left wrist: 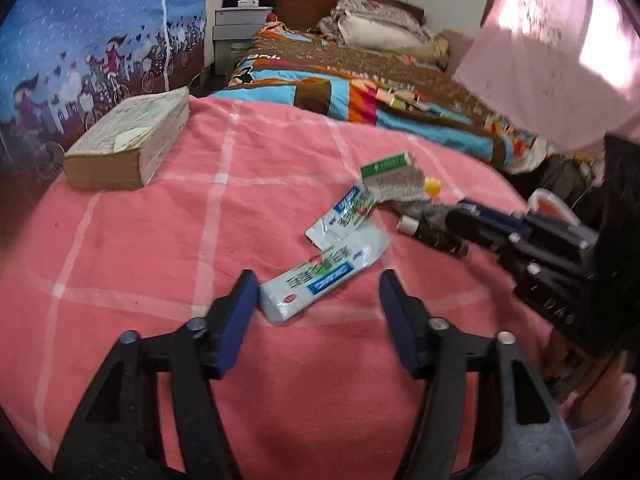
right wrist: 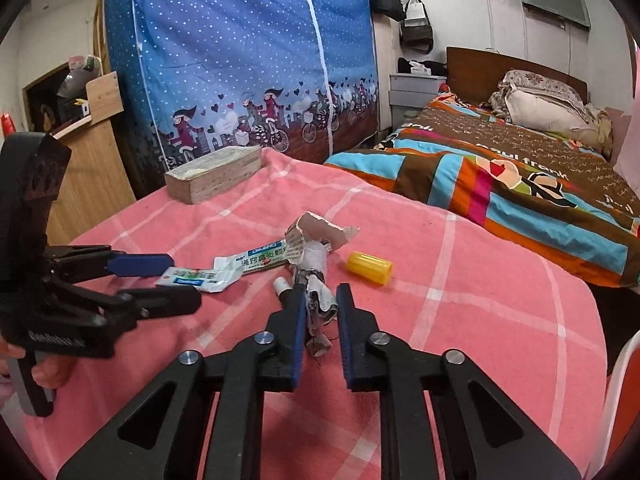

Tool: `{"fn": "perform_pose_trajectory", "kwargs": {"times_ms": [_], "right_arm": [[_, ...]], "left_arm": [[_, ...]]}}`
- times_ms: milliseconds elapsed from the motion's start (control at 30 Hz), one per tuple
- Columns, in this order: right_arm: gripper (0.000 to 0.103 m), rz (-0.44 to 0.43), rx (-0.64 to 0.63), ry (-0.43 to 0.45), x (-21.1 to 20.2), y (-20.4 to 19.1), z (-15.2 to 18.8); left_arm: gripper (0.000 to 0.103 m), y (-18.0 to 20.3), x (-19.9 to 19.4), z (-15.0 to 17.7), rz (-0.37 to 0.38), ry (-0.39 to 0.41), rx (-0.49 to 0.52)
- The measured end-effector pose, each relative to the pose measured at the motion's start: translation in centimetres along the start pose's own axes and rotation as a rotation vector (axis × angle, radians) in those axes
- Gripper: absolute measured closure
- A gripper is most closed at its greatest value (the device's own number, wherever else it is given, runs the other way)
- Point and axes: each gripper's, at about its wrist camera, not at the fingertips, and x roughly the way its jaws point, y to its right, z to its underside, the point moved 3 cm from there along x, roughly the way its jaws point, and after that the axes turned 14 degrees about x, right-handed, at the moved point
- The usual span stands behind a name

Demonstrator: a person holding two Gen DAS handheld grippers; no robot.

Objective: Collect trash
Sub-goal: 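Grasp the white toothpaste tube with the left tool while the right tool grasps the grey scrap, then carry the tube and grey scrap to the bucket and open both tools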

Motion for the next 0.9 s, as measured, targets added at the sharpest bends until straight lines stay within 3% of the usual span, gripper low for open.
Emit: {"fn": "perform_pose_trajectory", "kwargs": {"times_ms": [200, 433, 900], "right_arm": [[0.095, -0.013, 0.02, 0.018, -0.6, 0.3, 0.1], [0.097, -0.014, 0.033, 0.074, -2.2, 0.7, 0.4], [0.097, -0.025, 0.067, 0.255, -6.6, 1.9, 0.9]], "left_arm": [[0.065, 0.6, 0.0, -0.2, -0.02, -0.02, 0.066], [0.069, 1.9, -0.4, -0.2, -0.02, -0.01, 0.125], [0.07, 3.2, -3.1, -0.6, 0.039, 0.173, -0.035]]}}
